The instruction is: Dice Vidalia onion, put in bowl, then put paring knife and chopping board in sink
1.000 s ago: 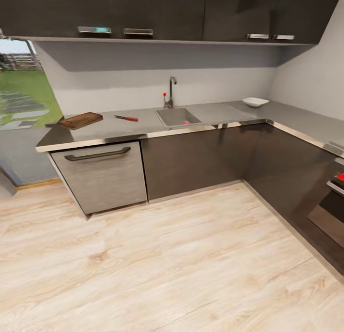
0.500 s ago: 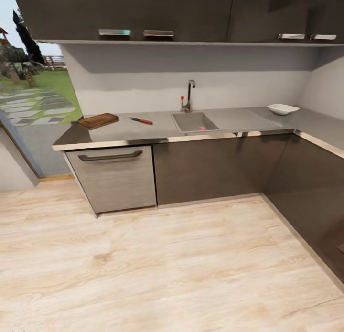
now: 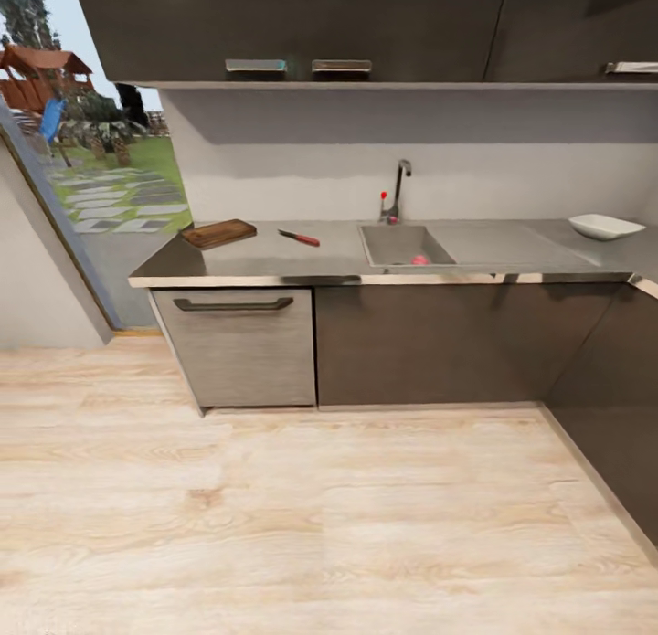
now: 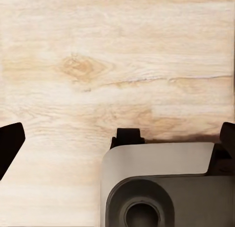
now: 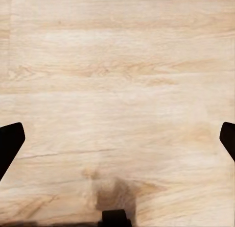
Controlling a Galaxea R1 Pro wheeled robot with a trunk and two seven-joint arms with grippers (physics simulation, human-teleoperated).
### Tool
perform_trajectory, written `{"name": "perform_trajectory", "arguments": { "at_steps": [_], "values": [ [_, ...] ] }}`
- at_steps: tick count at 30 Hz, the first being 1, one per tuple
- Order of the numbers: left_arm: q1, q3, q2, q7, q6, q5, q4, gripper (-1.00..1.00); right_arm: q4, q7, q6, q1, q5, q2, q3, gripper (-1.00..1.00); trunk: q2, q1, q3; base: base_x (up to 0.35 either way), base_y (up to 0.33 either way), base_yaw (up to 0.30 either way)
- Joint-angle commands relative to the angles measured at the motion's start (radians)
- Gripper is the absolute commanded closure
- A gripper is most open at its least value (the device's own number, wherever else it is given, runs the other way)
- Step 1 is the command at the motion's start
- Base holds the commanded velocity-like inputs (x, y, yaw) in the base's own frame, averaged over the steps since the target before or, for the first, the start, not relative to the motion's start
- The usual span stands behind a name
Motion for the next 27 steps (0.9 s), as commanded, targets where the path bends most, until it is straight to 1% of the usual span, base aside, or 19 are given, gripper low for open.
{"name": "perform_trajectory", "arguments": {
  "at_steps": [1,7,12,15,22,27],
  "values": [
    [0.000,0.001,0.000,0.000,-0.001,0.001,-0.001,-1.00,-0.001,-0.004,-0.002,0.000,0.001,0.000,0.001,-1.00,0.000,0.000,0.000,0.218,-0.223,0.269],
    [0.000,0.001,0.000,0.000,-0.001,0.001,-0.002,-1.00,-0.001,-0.004,-0.001,0.000,0.001,-0.001,0.000,-1.00,0.000,0.000,0.003,0.143,-0.148,0.221],
    [0.000,0.001,-0.003,0.000,-0.001,0.002,-0.015,-1.00,-0.001,-0.004,-0.001,0.000,0.001,-0.002,-0.002,-1.00,0.000,0.000,0.003,0.016,-0.017,0.033],
    [0.000,0.000,-0.016,0.000,-0.001,0.001,-0.017,-1.00,-0.001,-0.004,-0.001,0.000,0.001,-0.003,-0.002,-1.00,0.000,0.000,0.003,0.001,-0.001,0.003],
    [0.000,0.000,-0.028,0.001,-0.001,0.001,-0.011,-1.00,-0.001,-0.004,-0.001,0.000,0.001,-0.003,-0.002,-1.00,0.049,-0.026,0.025,0.000,0.000,0.000],
    [0.000,0.000,-0.028,0.000,-0.001,0.001,-0.012,-1.00,-0.001,-0.004,-0.001,0.000,0.001,-0.003,-0.002,-1.00,0.084,-0.046,0.041,0.000,0.000,0.000]
  ]
}}
